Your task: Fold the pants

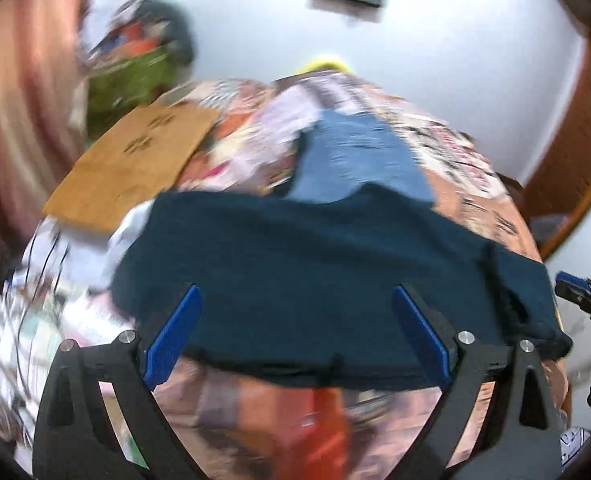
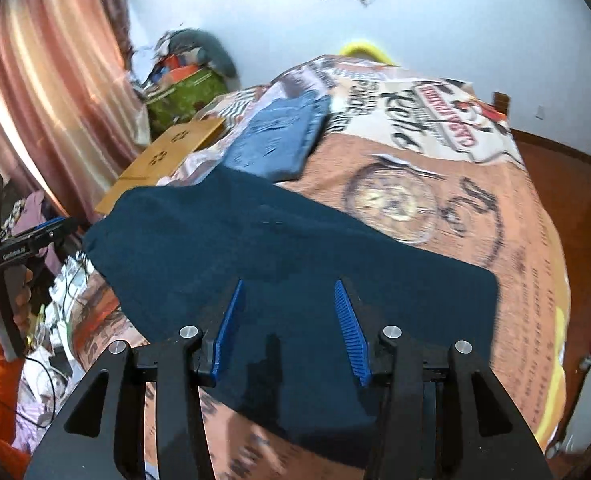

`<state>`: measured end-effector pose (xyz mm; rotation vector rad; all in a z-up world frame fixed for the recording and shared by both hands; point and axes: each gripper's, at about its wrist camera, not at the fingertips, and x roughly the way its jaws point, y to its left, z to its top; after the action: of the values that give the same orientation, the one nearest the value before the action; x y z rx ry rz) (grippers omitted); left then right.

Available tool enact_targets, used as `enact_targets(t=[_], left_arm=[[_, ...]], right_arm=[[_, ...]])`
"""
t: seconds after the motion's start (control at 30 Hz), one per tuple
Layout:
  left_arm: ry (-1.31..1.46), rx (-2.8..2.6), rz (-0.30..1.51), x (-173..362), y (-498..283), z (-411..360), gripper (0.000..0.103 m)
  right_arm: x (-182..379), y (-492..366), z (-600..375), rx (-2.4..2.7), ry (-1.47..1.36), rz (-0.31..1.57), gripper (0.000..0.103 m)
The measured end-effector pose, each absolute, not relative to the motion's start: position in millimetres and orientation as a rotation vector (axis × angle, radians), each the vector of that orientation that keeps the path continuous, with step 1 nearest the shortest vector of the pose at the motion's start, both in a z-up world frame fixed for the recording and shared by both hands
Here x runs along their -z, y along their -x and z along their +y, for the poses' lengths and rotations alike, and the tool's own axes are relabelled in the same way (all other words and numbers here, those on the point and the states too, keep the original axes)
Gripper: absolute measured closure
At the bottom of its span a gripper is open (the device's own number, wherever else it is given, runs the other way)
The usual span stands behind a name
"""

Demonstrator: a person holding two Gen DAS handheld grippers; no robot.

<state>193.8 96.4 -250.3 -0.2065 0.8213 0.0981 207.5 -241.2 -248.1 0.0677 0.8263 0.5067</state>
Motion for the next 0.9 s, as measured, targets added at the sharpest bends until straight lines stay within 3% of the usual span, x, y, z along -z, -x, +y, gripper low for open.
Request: enact_targets(t=[0.27,0.57,0.9], left_arm=[[0.463,-0.154,0.922,312,-174,167,0.006],[0.708,-0.068,0.973,365,-187,184,0.006],[0.795,-0.082,0.959,377,-227,202,0.006]], right_arm=[[275,-223,-202,-0.529,-0.011,0.932,0.060],[286,-225,-191,-0.529,0.001,0.980,0.059],[290,-229,-190,-0.540,-0.014,0.988,0.057]])
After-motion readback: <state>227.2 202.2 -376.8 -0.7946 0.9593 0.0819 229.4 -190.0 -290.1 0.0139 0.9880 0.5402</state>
